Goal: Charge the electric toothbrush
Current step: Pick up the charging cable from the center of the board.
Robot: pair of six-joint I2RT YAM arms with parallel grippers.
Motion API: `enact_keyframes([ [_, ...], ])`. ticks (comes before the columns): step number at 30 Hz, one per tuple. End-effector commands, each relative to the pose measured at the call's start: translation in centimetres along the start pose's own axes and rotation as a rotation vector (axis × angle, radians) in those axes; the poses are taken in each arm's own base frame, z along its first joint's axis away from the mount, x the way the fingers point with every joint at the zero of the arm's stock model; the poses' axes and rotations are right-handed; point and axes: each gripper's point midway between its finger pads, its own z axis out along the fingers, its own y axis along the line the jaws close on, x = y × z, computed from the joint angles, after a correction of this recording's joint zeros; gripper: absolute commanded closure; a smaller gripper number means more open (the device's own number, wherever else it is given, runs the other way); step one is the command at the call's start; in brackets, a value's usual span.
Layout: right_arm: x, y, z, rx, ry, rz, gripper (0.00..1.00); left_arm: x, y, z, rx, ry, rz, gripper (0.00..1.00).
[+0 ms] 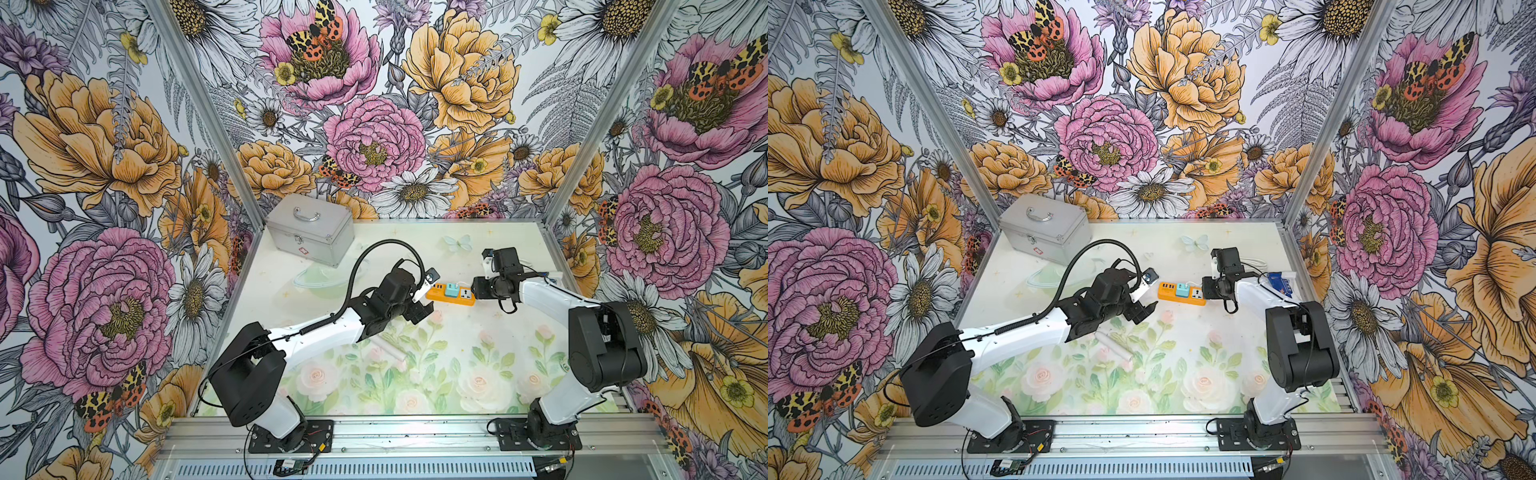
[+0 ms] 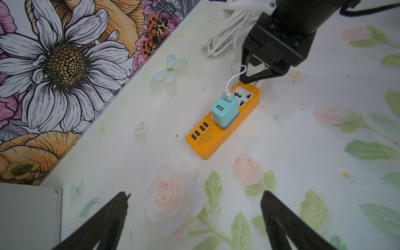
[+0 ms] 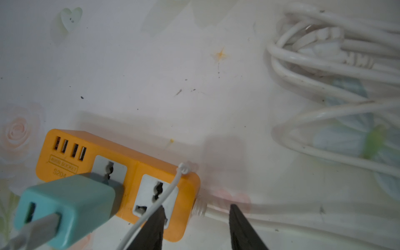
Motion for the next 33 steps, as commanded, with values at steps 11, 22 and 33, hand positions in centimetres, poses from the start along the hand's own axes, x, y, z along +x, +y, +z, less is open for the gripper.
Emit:
enact_keyframes([
  [11,0.6,-0.8,-2.0,0.026,-0.003,0.191,0.55,-1.3,0.8,-1.4,-0.01,-0.063,-0.026,0.04],
  [22,-0.4,0.6,-6.7,-0.099,-0.01,0.346,0.5,-1.5,1.0,-1.5,-0.011,-0.069,-0.026,0.04],
  [33,-4.2,1.9,-4.1,-0.185,0.026,0.374,0.5,-1.8,0.6,-1.7,0.004,-0.082,-0.044,0.04],
])
